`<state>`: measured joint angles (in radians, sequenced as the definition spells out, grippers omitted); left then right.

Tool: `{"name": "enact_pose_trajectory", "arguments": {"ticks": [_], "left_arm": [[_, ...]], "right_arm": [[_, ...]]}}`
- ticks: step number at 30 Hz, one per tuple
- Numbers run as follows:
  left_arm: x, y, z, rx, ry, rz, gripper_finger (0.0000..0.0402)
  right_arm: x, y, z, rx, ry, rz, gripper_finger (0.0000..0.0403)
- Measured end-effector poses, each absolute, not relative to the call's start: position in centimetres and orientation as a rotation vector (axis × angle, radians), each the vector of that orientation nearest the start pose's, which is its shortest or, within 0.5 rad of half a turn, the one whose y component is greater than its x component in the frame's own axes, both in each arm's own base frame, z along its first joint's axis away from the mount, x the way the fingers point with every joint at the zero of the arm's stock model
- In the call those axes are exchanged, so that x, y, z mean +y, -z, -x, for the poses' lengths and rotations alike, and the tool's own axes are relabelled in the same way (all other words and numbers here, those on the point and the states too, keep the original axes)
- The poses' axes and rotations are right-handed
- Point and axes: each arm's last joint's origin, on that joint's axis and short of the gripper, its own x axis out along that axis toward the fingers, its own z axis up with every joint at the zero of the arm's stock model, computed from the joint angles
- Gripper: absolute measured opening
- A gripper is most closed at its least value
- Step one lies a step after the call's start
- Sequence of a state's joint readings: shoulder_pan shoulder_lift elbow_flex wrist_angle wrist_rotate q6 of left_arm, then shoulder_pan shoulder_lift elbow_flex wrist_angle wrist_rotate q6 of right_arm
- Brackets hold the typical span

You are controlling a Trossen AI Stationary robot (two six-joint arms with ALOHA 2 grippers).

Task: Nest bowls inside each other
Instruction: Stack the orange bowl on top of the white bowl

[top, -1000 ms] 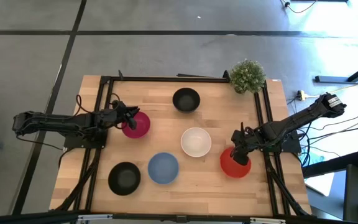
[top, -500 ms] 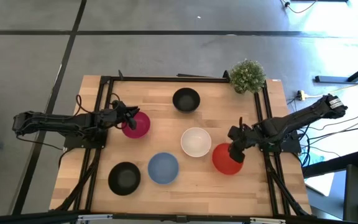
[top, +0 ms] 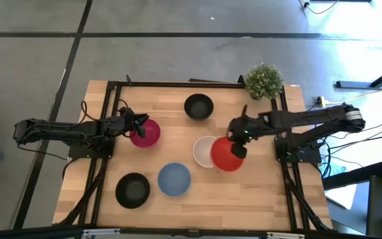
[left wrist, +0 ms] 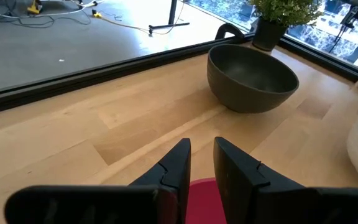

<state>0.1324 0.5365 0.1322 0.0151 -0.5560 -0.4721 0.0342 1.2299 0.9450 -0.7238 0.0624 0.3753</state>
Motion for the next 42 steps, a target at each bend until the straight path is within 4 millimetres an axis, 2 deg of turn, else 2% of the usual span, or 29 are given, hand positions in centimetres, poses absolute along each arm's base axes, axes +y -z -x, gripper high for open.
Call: {"name": "enact_pose_trajectory", "arguments": {"ticks": [4, 9, 13, 19, 22, 33, 39, 42], "left_arm": [[3.2, -16.2, -12.4, 0.219, -0.756, 0.365, 0.0065], [3.2, -16.2, -12.4, 0.220, -0.756, 0.365, 0.0065], [3.2, -16.2, -12.4, 0.220, -0.755, 0.362, 0.0065], [3.2, -16.2, -12.4, 0.220, -0.755, 0.362, 0.0065], [3.2, -16.2, -12.4, 0.221, -0.755, 0.362, 0.0065], [3.2, -16.1, -12.4, 0.230, -0.757, 0.359, 0.0065], [3.2, -16.1, -12.4, 0.233, -0.757, 0.358, 0.0065], [3.2, -16.0, -12.3, 0.247, -0.760, 0.354, 0.0065]], "right_arm": [[-0.7, -25.1, -25.8, 1.045, 0.170, -0.258, 0.0008], [-2.3, -24.7, -28.3, 1.017, 0.085, -0.255, 0.0008], [-3.2, -25.4, -29.6, 0.994, 0.064, -0.256, 0.0008], [-3.5, -28.0, -31.0, 0.923, 0.039, -0.212, 0.0008], [-3.5, -28.1, -31.7, 0.925, 0.036, -0.211, 0.0008], [-3.9, -23.6, -34.4, 1.046, -0.038, -0.203, 0.0008], [-4.4, -22.2, -35.1, 1.061, -0.069, -0.215, 0.0009], [-4.5, -22.2, -35.5, 1.027, -0.071, -0.208, 0.0036]]}}
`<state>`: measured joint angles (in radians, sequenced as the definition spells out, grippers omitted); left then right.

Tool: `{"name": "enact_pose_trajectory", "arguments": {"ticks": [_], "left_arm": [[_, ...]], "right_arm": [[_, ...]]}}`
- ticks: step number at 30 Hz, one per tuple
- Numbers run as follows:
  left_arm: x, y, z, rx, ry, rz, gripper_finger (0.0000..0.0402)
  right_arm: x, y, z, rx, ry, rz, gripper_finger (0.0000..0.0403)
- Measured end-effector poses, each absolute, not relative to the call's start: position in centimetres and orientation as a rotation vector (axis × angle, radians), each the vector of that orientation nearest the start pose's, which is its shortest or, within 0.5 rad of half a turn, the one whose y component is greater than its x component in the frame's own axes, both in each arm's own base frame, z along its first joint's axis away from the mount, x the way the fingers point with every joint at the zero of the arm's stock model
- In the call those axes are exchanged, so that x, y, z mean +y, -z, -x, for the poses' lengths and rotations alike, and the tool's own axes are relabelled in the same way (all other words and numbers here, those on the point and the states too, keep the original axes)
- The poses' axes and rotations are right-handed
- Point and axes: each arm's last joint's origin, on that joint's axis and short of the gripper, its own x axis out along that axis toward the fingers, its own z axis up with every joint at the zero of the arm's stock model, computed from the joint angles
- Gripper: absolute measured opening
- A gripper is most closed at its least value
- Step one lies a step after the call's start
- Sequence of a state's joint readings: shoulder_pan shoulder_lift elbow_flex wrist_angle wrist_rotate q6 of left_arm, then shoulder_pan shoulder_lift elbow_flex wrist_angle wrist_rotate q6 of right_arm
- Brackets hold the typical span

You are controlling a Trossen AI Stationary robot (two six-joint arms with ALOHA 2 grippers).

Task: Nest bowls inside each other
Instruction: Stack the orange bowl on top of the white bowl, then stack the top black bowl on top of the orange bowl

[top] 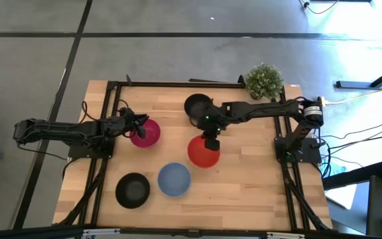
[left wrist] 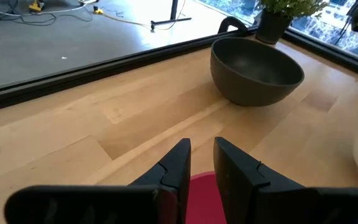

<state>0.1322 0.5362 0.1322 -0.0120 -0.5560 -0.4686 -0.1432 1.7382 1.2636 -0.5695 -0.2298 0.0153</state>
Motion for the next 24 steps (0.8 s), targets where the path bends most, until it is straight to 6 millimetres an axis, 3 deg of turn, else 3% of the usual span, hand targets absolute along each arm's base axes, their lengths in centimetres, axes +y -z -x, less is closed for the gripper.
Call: {"name": "enact_pose_trajectory", "arguments": {"ticks": [6, 11, 16, 24], "left_arm": [[3.2, -15.9, -12.3, 0.254, -0.761, 0.353, 0.0065], [3.2, -15.9, -12.3, 0.257, -0.760, 0.346, 0.0065], [3.2, -15.9, -12.3, 0.257, -0.760, 0.346, 0.0065], [3.2, -15.8, -12.2, 0.270, -0.762, 0.343, 0.0065]], "right_arm": [[-4.5, -22.5, -35.9, 0.982, -0.072, -0.200, 0.0124], [-4.5, -22.5, -35.8, 0.985, -0.073, -0.196, 0.0171], [-6.0, -22.7, -35.7, 0.990, -0.012, -0.155, 0.0186], [-7.5, -27.0, -36.6, 0.908, -0.008, -0.109, 0.0188]]}}
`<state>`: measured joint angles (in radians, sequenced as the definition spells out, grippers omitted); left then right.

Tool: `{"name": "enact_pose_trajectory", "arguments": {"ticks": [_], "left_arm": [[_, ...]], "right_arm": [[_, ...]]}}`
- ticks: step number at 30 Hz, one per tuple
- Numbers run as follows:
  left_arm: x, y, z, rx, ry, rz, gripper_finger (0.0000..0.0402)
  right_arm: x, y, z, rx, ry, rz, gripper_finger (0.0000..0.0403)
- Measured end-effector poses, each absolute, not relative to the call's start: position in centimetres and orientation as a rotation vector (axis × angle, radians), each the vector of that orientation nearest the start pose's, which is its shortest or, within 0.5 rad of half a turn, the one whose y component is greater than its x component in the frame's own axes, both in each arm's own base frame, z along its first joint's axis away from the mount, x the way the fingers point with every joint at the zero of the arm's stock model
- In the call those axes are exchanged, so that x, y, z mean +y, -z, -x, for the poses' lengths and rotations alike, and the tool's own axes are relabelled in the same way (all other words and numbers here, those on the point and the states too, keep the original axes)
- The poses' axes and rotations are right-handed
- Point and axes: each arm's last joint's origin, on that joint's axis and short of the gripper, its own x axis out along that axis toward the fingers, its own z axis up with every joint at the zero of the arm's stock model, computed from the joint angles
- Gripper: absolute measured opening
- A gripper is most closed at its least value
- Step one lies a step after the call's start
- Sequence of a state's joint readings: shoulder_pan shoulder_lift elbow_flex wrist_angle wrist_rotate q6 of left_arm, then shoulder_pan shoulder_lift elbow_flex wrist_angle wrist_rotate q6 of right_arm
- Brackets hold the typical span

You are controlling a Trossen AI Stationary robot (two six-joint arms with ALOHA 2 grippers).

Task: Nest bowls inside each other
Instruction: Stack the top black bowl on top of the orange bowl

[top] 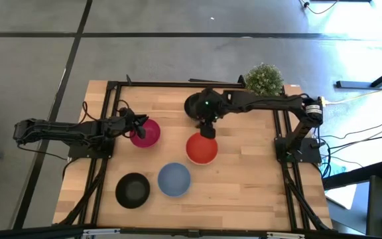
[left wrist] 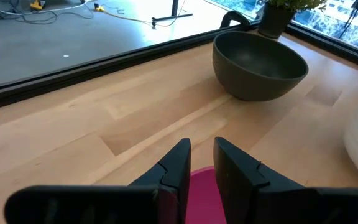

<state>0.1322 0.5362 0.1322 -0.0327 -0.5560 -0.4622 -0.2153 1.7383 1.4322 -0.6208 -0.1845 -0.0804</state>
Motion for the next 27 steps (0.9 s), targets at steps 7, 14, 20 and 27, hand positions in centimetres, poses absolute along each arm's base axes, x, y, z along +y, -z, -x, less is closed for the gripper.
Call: {"name": "enact_pose_trajectory", "arguments": {"ticks": [7, 14, 20, 27], "left_arm": [[3.2, -15.8, -12.2, 0.272, -0.763, 0.343, 0.0065], [3.2, -15.8, -12.2, 0.272, -0.763, 0.344, 0.0065], [3.2, -15.8, -12.2, 0.276, -0.764, 0.344, 0.0065], [3.2, -15.5, -12.1, 0.309, -0.772, 0.340, 0.0065]], "right_arm": [[-9.0, -29.0, -36.7, 0.860, 0.062, -0.043, 0.0188], [-11.4, -27.7, -36.4, 0.922, 0.086, -0.064, 0.0188], [-12.9, -25.3, -37.1, 0.966, 0.060, -0.096, 0.0188], [-13.5, -22.4, -38.0, 1.029, 0.026, -0.134, 0.0188]]}}
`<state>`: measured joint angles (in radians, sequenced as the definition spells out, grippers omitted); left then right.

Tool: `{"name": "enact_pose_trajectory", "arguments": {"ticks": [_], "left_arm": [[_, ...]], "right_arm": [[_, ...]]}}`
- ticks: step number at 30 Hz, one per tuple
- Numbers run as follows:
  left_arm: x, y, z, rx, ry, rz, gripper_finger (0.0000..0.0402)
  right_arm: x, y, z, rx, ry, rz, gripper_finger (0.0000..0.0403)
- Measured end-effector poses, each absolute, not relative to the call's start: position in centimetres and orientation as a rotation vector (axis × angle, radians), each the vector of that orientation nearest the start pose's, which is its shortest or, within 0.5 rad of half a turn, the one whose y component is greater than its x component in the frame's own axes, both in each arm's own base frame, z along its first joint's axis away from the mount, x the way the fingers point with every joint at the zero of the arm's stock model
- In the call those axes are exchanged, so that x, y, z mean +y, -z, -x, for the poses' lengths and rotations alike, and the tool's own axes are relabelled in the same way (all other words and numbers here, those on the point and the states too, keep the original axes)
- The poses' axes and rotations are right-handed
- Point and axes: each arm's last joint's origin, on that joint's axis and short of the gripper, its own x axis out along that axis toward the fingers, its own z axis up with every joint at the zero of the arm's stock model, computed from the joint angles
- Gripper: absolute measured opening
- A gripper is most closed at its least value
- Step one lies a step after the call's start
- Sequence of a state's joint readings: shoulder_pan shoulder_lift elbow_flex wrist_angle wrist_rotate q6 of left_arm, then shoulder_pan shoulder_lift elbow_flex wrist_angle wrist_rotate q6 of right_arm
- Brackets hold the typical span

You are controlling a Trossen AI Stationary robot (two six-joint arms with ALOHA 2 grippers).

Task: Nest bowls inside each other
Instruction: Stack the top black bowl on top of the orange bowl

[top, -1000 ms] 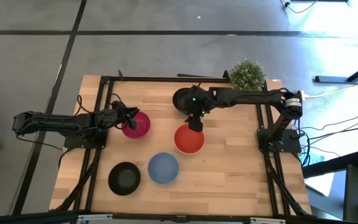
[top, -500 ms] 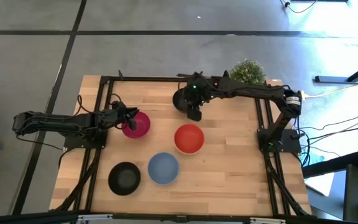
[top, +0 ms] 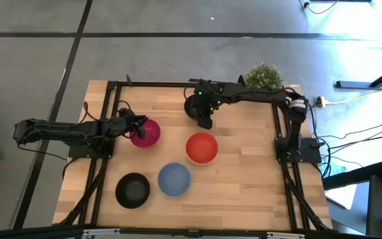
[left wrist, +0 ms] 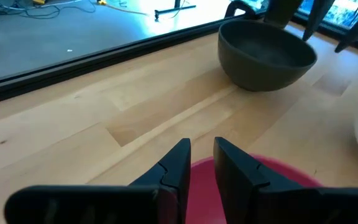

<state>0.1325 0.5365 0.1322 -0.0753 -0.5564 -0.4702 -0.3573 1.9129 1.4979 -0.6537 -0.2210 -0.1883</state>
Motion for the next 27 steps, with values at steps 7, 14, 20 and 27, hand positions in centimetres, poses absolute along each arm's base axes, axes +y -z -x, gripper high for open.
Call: {"name": "enact_pose_trajectory", "arguments": {"ticks": [7, 14, 20, 27], "left_arm": [[3.1, -15.3, -12.0, 0.324, -0.779, 0.352, 0.0065], [3.1, -15.3, -12.0, 0.324, -0.779, 0.352, 0.0065], [3.1, -15.3, -12.0, 0.324, -0.779, 0.353, 0.0065], [3.1, -15.3, -12.0, 0.322, -0.780, 0.357, 0.0065]], "right_arm": [[-13.5, -21.4, -38.4, 1.028, -0.014, -0.159, 0.0188], [-13.6, -21.5, -38.6, 1.007, -0.013, -0.153, 0.0188], [-13.8, -20.7, -38.3, 0.987, -0.052, -0.186, 0.0188], [-14.1, -20.2, -38.3, 0.969, -0.027, -0.166, 0.0188]]}}
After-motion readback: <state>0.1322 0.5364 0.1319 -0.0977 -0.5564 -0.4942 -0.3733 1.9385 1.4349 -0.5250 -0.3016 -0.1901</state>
